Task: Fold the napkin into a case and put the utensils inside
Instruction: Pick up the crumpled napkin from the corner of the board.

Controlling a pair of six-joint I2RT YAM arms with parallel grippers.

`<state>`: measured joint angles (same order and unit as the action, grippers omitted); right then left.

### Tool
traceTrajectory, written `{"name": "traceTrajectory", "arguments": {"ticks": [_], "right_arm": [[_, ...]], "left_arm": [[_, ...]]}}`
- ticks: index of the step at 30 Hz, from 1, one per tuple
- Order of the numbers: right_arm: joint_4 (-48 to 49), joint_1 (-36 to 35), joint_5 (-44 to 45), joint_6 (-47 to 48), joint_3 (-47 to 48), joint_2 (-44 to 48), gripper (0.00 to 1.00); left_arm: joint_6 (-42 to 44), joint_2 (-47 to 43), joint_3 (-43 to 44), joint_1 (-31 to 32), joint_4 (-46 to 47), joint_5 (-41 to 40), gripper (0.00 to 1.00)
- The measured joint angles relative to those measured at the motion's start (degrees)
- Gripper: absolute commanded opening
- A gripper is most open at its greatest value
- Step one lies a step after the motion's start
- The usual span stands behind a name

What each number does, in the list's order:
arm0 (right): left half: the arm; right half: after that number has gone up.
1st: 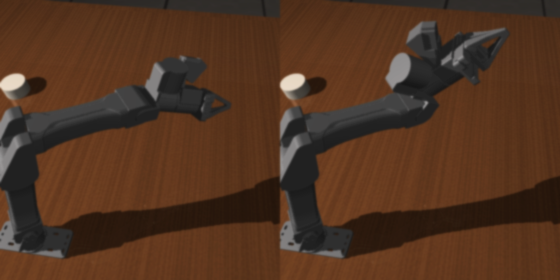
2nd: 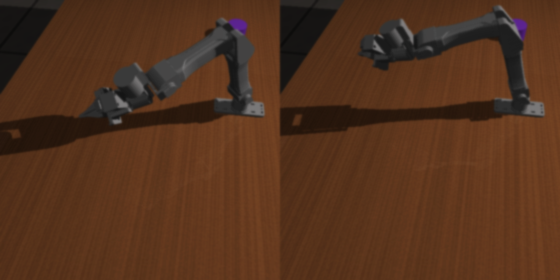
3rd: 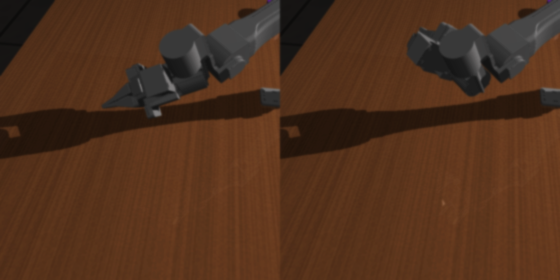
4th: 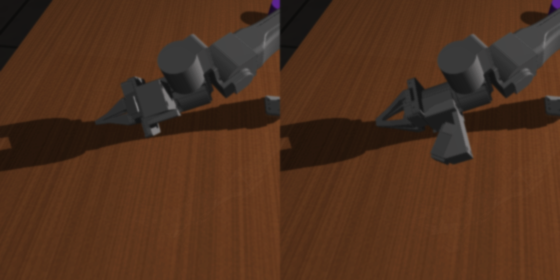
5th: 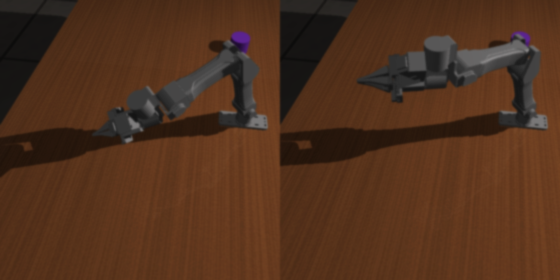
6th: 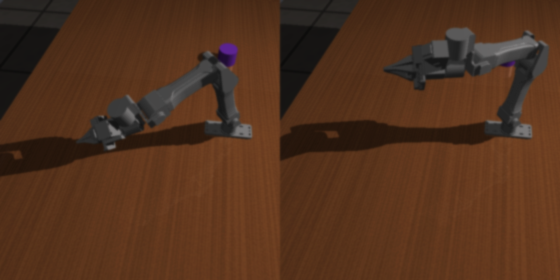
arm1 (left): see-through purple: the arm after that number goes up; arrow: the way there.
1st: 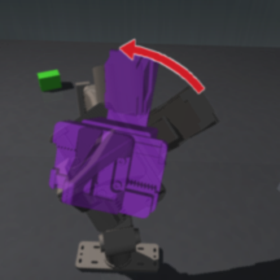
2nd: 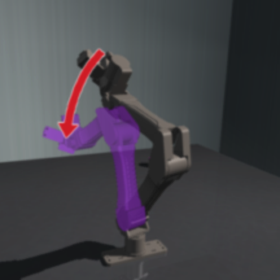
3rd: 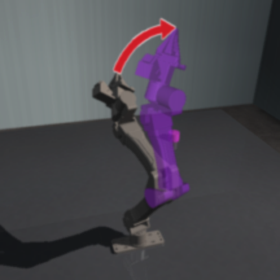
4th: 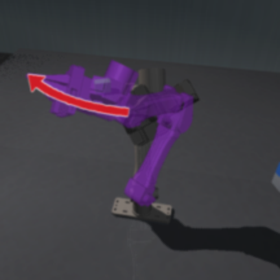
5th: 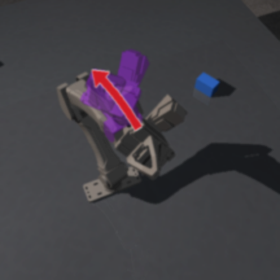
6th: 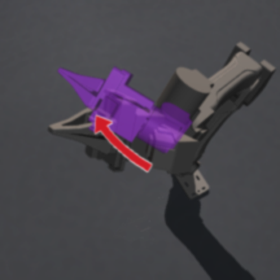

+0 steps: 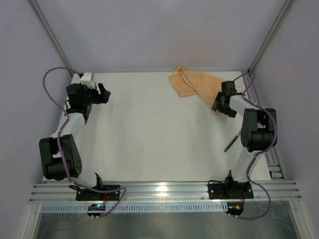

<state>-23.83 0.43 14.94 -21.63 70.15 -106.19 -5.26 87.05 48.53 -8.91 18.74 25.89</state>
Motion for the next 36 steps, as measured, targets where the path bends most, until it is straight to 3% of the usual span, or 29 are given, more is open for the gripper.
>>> {"name": "traceTrajectory", "arguments": {"ticks": [3,5,11,14,18,19,20,21,29,34,36], "right_arm": [[-0.7,-0.48,-0.09,-1.01,0.66,-1.01,0.81],[-1.07,-1.33,-0.02,-1.22,0.87,-1.25,0.81],[-3.06,-4.42,-0.31,-1.11,6.23,-6.58,0.65],[-4.55,-4.57,-0.72,-0.96,9.7,-8.96,0.64],[-6.86,-5.09,-0.66,0.37,13.75,-11.39,0.39],[-7.13,-5.31,-0.61,0.72,14.36,-11.8,0.19],[-7.32,-5.53,-0.7,1.25,14.82,-12.11,0.08],[-7.5,-5.64,-0.68,1.51,15.02,-12.22,0.04],[-8.76,-7.45,-0.09,4.81,15.17,-11.96,0.04],[-9.55,-14.62,-1.81,8.74,14.99,-7.98,0.04],[-9.16,-20.63,-3.45,10.38,14.27,-3.98,0.04]], "left_arm": [[2.78,-0.48,8.92,0.44,-10.14,0.24,0.75],[4.59,-0.7,10.8,1.57,-16.48,-0.26,0.75],[9.2,-0.31,13.31,5.22,-37.13,-2.69,0.76],[10.67,-0.09,16.35,5.09,-44.15,-4.11,0.76],[11.98,-0.15,19.17,5.03,-48.78,-5.44,0.77],[12.15,-0.28,19.34,5.03,-49.64,-5.57,0.77],[12.33,-0.48,19.43,5.03,-50.51,-5.66,0.77],[12.52,-0.7,19.5,5.03,-51.45,-5.62,0.77],[13.22,-2.71,21.18,5.03,-57.48,-0.85,0.78],[13.25,-3.65,22.91,5.03,-59.58,2.47,0.78],[13.4,-4.04,23.19,5.03,-60.46,3.74,0.77]]}}
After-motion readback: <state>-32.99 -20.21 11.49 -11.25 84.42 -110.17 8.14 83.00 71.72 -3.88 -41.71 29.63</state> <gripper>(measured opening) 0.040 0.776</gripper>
